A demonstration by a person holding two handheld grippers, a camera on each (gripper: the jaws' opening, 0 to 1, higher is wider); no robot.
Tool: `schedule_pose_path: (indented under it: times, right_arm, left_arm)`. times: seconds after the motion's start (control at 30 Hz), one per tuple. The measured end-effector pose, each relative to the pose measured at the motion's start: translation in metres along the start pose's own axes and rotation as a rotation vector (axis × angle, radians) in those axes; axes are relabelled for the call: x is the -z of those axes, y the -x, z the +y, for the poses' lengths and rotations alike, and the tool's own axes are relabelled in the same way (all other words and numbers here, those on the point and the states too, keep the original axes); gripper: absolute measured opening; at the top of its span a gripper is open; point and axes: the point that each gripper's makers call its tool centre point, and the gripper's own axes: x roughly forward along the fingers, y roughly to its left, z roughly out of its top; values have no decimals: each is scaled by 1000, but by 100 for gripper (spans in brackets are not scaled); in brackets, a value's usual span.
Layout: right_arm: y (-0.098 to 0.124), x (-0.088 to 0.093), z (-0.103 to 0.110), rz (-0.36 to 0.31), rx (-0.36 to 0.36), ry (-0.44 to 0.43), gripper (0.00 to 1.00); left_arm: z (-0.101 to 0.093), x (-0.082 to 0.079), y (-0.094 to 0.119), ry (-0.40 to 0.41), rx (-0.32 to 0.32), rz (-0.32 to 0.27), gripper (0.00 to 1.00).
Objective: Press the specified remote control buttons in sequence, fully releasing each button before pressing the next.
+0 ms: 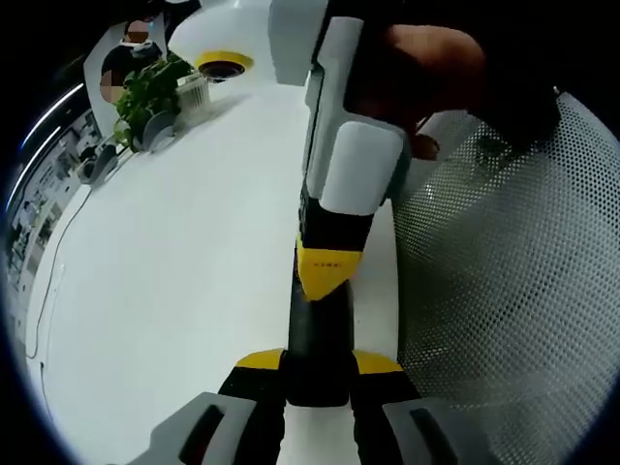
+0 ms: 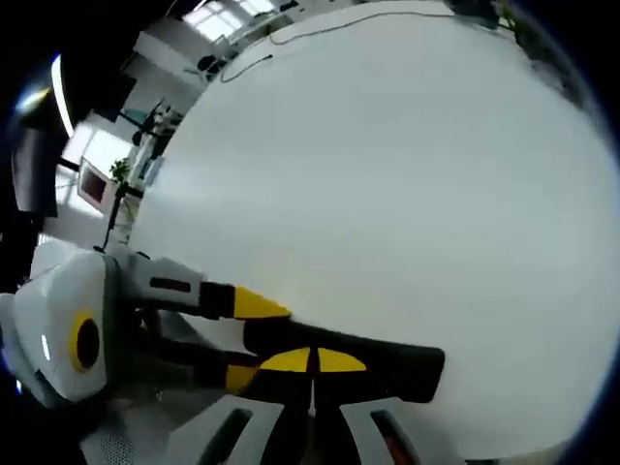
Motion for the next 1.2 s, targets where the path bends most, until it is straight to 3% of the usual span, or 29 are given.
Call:
schedule_pose_path:
  times: [0.07, 0.4, 0.93, 1.2]
  right_arm:
    - [1, -1, 6, -5, -49, -33, 0]
    - [-4, 2, 14, 10, -109, -66, 0]
    - [-9, 6, 11, 36, -86, -35, 0]
    - [-10, 6, 12, 21, -36, 39, 0]
  left_arm:
    - [0, 0, 0, -1, 0, -1, 25]
    - [0, 0, 0, -1, 2, -2, 25]
    - [0, 0, 0, 3, 5, -20, 25]
    - [0, 0, 0, 1, 5, -19, 25]
